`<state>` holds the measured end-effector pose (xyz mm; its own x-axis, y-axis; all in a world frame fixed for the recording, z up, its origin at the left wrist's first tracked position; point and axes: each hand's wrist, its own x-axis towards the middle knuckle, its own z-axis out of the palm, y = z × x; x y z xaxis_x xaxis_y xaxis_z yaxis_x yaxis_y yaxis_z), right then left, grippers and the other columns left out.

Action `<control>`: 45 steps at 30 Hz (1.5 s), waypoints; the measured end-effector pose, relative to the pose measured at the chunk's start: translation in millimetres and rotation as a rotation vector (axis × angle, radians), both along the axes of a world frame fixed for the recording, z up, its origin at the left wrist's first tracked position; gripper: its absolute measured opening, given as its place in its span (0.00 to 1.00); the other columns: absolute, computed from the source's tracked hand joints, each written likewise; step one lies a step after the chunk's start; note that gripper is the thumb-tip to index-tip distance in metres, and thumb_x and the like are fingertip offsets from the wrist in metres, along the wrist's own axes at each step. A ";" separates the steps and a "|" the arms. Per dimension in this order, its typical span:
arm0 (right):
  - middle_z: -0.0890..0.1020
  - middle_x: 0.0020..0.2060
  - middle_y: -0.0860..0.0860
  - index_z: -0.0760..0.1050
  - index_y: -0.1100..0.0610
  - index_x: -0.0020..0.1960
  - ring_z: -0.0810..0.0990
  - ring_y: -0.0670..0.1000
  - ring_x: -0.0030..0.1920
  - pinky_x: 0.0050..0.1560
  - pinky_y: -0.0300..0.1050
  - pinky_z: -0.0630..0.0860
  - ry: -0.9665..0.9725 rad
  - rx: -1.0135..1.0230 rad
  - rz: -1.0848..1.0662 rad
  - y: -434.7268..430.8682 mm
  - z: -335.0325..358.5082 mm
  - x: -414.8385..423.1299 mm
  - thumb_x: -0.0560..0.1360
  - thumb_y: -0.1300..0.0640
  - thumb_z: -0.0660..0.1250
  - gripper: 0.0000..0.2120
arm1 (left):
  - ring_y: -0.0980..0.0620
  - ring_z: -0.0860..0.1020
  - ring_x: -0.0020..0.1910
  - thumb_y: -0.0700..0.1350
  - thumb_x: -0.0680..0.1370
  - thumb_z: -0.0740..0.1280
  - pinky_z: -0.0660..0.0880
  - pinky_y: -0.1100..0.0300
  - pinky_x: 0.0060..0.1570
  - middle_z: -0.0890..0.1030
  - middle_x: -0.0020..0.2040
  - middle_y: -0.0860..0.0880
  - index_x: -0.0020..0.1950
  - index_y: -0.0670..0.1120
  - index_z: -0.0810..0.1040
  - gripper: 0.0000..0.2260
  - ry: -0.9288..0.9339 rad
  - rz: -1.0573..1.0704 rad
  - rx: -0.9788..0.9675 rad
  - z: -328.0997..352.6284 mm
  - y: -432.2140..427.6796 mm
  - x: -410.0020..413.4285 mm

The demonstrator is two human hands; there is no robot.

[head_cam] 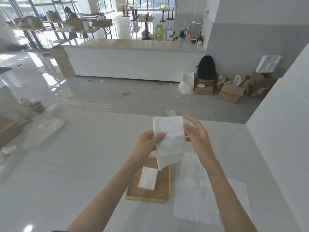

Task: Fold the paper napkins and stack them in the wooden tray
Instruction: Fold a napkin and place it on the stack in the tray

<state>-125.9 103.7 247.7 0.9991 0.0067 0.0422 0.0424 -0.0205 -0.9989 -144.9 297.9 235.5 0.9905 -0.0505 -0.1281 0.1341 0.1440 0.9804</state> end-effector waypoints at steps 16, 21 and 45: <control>0.86 0.53 0.56 0.82 0.57 0.58 0.84 0.58 0.56 0.59 0.53 0.82 0.009 0.133 -0.017 3.3 0.7 4.9 0.79 0.58 0.70 0.09 | 0.42 0.85 0.50 0.40 0.79 0.70 0.79 0.38 0.57 0.87 0.51 0.42 0.56 0.42 0.84 0.07 -0.011 0.041 0.036 3.2 -0.1 1.2; 0.87 0.52 0.54 0.82 0.60 0.59 0.85 0.54 0.54 0.57 0.53 0.83 -0.022 0.050 -0.111 6.3 -3.5 9.6 0.79 0.57 0.70 0.10 | 0.45 0.85 0.49 0.40 0.79 0.71 0.79 0.40 0.56 0.87 0.51 0.43 0.57 0.42 0.83 0.08 -0.002 0.025 0.058 5.5 -0.3 2.1; 0.86 0.50 0.52 0.77 0.47 0.64 0.85 0.49 0.49 0.48 0.37 0.80 -0.166 0.005 0.041 4.6 10.4 9.4 0.77 0.63 0.72 0.19 | 0.45 0.86 0.44 0.38 0.79 0.71 0.84 0.50 0.46 0.87 0.46 0.41 0.71 0.57 0.67 0.26 -0.181 0.115 0.103 22.6 9.0 6.1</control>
<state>-116.4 108.3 258.1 0.9772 0.0469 0.2068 0.2076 -0.0109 -0.9782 -138.8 306.9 258.1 0.9962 0.0683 0.0535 -0.0568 0.0466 0.9973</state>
